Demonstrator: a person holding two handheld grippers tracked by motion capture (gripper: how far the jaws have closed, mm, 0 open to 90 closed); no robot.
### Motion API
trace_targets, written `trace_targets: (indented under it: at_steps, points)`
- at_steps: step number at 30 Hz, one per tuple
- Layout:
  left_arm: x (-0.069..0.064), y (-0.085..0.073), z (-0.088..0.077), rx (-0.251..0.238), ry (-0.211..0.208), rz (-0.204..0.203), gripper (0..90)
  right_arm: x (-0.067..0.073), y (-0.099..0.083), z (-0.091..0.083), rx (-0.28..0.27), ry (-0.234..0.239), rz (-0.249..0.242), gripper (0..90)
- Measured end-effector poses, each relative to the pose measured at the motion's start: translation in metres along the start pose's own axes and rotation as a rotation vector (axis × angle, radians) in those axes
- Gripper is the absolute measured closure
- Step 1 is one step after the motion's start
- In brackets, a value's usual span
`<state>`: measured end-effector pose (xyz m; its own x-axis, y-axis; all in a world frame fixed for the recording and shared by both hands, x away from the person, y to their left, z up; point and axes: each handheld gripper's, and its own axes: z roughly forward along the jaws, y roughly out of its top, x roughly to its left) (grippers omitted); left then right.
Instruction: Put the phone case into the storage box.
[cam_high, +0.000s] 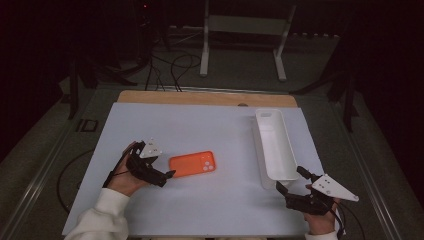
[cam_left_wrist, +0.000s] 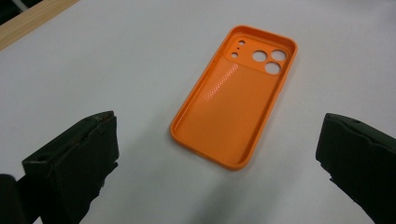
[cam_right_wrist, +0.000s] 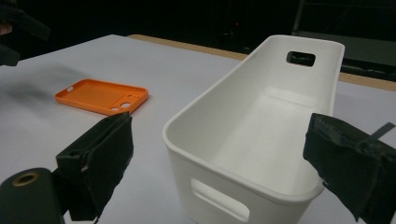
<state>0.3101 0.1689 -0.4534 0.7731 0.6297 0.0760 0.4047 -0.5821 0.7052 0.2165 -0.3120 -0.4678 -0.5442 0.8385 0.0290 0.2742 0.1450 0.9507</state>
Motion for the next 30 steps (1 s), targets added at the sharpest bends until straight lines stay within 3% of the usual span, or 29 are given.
trace_targets:
  at_steps: [18,26,30]
  points:
    - [0.001,0.012,0.019,0.041,-0.015,0.045,0.0,0.000,0.000,0.000,-0.002,0.003,-0.005,8.4]
    - [0.001,0.017,0.030,0.094,-0.025,0.080,0.0,-0.001,0.001,0.000,-0.002,0.003,-0.005,8.4]
    - [0.002,0.019,0.035,0.097,-0.030,0.083,0.0,-0.001,0.001,0.000,-0.002,0.005,-0.006,8.4]
